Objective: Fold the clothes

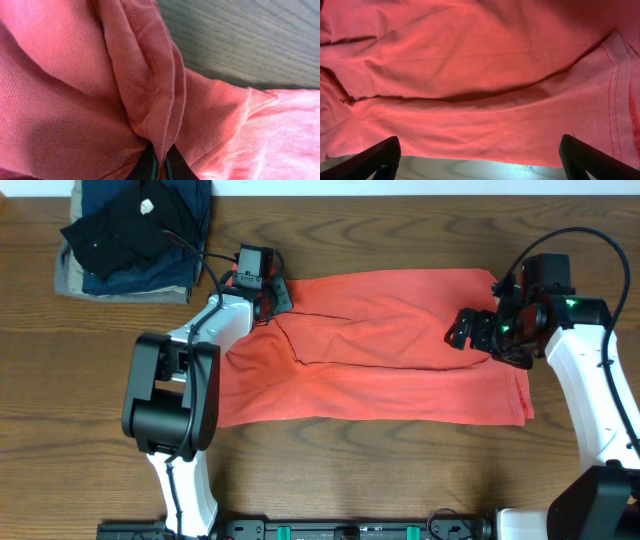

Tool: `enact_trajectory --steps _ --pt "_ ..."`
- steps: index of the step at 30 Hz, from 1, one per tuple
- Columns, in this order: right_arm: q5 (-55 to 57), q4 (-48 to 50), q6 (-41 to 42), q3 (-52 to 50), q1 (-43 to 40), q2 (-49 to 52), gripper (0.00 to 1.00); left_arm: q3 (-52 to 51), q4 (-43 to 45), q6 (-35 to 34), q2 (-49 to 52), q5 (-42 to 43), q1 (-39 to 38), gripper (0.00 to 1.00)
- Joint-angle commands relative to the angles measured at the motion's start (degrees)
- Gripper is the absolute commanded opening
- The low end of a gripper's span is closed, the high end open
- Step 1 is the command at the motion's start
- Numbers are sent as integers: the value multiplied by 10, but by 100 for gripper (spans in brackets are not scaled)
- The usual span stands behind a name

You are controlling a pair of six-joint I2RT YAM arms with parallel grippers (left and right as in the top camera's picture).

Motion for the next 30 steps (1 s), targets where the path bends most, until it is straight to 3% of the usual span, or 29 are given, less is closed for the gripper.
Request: enact_trajectory --steps 1,11,19,24,30 --pt "17 2 17 5 9 3 99 2 -5 3 -33 -7 -2 6" --pt "50 36 29 5 8 3 99 2 -50 3 -110 -2 -2 6" --pt "154 118 28 25 8 4 91 2 -87 3 -132 -2 -2 6" --pt "156 128 16 108 -7 50 88 2 -119 3 -134 0 -2 6" --pt "160 88 2 266 -19 192 89 2 -149 3 -136 -1 -2 6"
